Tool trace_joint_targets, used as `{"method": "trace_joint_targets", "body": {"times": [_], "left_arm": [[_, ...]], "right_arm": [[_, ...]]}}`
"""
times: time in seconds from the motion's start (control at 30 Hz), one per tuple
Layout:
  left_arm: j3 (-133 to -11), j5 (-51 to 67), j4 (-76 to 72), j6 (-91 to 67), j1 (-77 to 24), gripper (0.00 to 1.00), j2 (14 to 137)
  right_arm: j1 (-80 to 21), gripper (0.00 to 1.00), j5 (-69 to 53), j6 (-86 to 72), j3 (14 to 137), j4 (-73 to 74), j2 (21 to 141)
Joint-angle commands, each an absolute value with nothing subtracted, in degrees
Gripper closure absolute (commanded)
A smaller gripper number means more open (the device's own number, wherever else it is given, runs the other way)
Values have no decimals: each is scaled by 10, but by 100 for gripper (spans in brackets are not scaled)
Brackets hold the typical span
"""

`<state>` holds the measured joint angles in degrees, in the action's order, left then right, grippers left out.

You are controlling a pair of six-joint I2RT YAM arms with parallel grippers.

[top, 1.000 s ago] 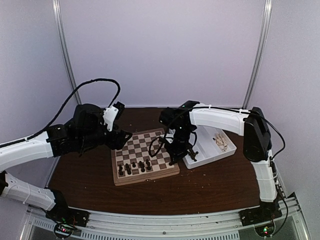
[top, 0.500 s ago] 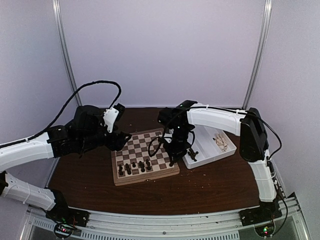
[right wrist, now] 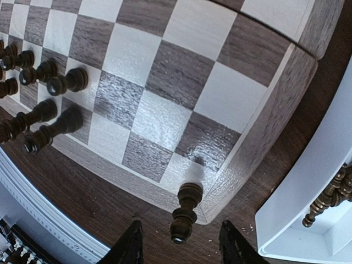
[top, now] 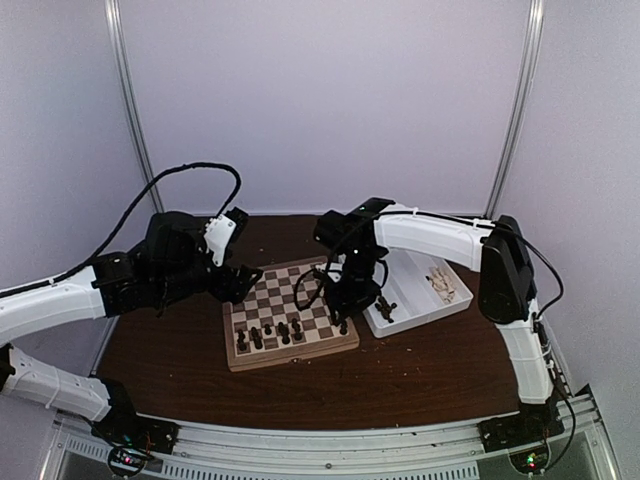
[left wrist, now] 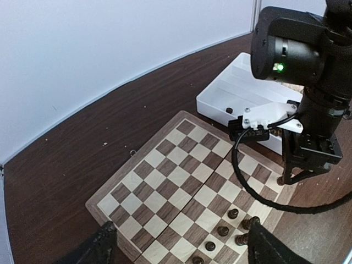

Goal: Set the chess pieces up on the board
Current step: Place the chess piece on the chessboard.

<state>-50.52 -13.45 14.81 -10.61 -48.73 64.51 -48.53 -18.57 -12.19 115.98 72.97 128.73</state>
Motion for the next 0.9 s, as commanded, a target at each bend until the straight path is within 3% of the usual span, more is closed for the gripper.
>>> {"method": "trace_joint_targets", "body": {"times": [0.0,0.07,0.17,0.3,0.43,0.87], "left_arm": [[-491,-170,125,-102,-484,12,629],[-489,-190,130,-109,-484,3,626],[-494,-190,144,-124,-483,2,624],[-492,-180,147,-142,-483,2,618],[-501,-136,155,-146,-483,2,627],[-656,-88,255,-213,-547,3,804]], "right_arm": [[-490,51,-162,-124,1135,670,1218],[-490,46,-155,-124,1115,638,1182],[-489,42,-135,-126,1070,592,1135],[-485,25,-83,-124,992,529,1066],[-481,2,-15,-114,903,454,986],[-441,0,134,-98,629,151,801]]}}
